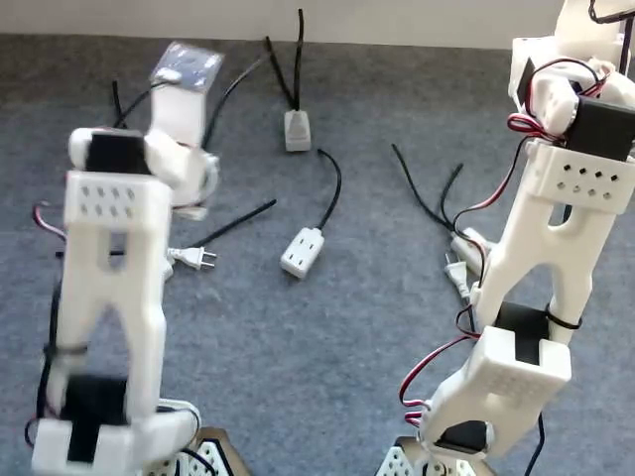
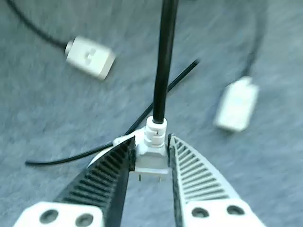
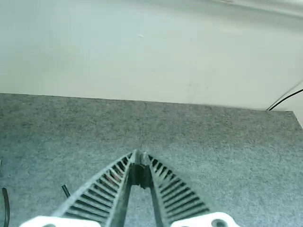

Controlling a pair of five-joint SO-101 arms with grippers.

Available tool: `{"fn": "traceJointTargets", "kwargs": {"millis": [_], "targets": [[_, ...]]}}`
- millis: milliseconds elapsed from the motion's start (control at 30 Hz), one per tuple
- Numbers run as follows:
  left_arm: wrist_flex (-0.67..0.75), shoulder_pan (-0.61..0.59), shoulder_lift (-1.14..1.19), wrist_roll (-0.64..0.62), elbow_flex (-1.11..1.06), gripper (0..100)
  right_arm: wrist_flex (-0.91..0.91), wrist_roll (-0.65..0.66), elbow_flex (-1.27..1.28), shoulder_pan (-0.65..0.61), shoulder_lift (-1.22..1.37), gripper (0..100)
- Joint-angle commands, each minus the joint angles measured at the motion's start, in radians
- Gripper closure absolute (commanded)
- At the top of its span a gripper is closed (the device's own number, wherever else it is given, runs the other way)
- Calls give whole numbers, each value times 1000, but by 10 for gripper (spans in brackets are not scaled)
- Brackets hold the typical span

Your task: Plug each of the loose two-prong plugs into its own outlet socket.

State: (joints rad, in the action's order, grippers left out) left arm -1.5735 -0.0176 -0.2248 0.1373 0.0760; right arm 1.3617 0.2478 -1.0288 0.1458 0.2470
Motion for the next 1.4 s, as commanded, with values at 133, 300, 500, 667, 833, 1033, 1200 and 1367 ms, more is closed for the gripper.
{"fn": "traceJointTargets", "kwargs": {"millis": [133,300,500,667,833,1033,1200,1367], "targets": [[269,188,-349,-497,-56,961,4,12,-30,-8,-18,989],[582,189,-521,-735,-311,984,4,9,-28,-31,-15,989],[1045,186,-812,-819,-737,994,16,9,27,-145,-15,989],[1465,176,-1018,-818,-1119,994,39,9,48,-248,-15,989],[1567,145,-1155,-824,-1271,990,94,9,53,-361,-15,989],[1669,197,-1307,-1036,-1442,992,153,12,53,-443,-15,989],[1944,191,-1454,-1238,-1601,992,331,272,51,-533,-15,989],[1990,196,-1567,-1240,-1659,992,403,358,53,-556,-30,989]]}}
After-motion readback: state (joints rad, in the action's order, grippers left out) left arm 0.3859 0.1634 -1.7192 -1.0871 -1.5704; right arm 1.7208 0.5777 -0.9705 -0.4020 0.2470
